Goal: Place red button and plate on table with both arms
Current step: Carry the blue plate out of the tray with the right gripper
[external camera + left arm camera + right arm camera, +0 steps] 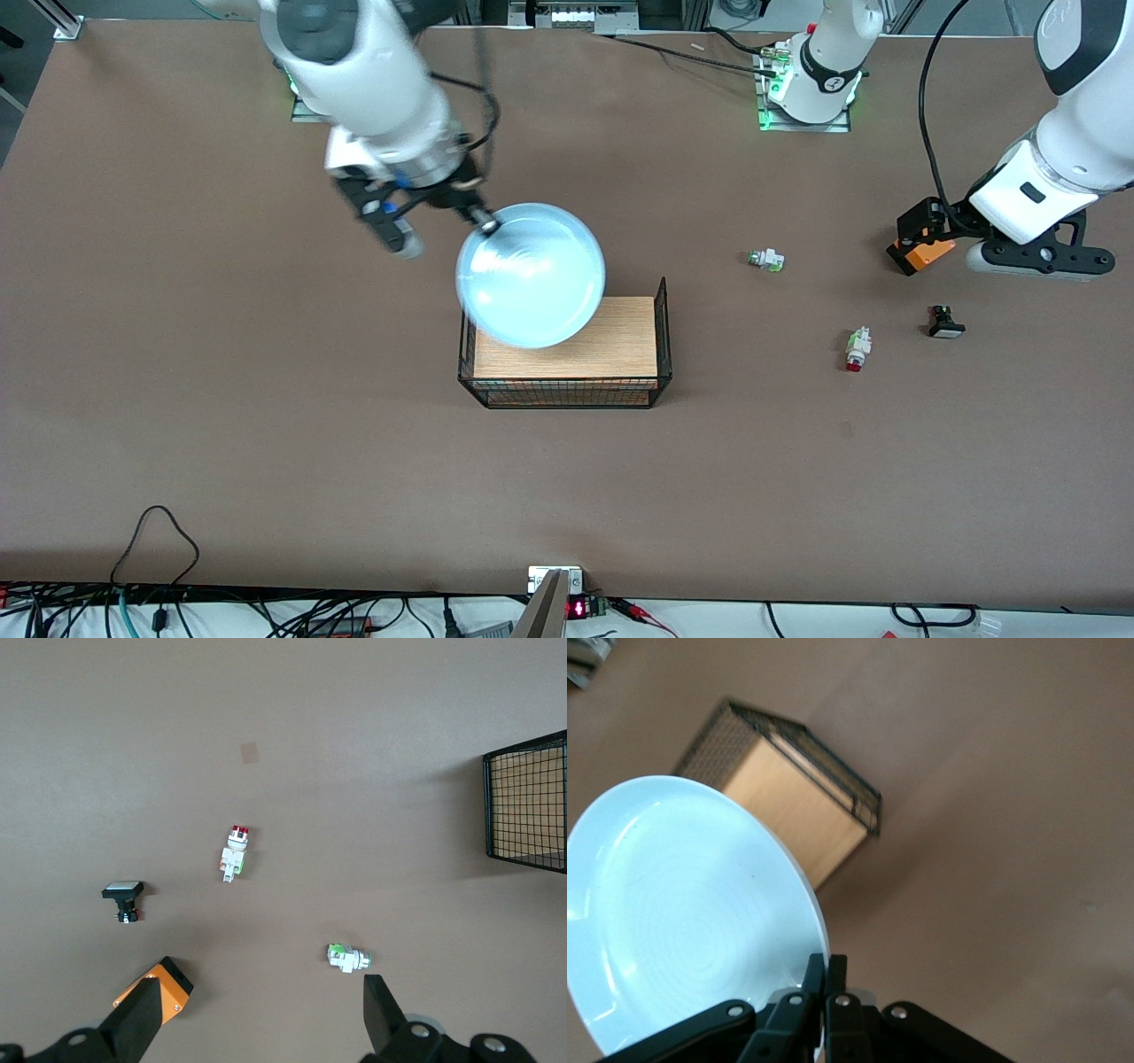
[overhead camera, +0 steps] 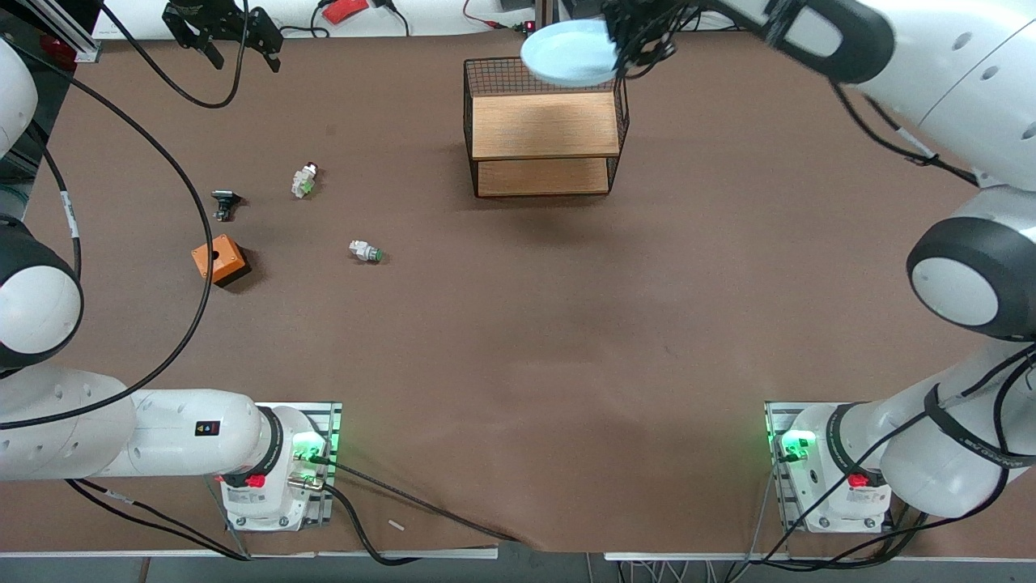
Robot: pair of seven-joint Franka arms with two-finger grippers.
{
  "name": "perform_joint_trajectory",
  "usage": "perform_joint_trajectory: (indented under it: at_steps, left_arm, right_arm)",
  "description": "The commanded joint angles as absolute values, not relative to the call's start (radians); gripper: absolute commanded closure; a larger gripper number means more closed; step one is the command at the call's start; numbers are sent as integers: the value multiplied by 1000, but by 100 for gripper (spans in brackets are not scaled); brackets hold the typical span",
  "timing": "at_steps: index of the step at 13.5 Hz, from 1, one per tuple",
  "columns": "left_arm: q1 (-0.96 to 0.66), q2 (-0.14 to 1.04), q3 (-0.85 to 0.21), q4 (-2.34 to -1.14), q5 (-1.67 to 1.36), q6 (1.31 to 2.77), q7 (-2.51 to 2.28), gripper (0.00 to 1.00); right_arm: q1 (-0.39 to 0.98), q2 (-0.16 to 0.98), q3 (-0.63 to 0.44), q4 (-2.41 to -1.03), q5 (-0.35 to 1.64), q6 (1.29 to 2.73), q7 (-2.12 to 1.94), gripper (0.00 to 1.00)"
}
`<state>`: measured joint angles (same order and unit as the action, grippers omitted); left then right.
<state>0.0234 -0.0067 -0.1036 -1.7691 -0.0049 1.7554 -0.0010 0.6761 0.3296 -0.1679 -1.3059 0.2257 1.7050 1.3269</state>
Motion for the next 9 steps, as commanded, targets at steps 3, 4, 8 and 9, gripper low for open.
perform_joint_trajectory:
  at_steps: [3,4,8,9]
  left_arm:
    - [20,-25,-95,-1782,-20,1747,11,0]
    - [20,-23,-95,-1781,-20,1747,11,0]
    - [20,-23,-95,-1781,-20,1746,11,0]
    - [20,-23,-95,-1781,-20,1746,11,0]
  right_arm:
    - [456,321,-153,-1292,233,1632,843,100]
    - [413,328,-152,-1293,229,1615,746,100]
    - [310,330,-152,-1348,90,1559,336,100]
    - [290,322,-152,-1380,37,1569,237,100]
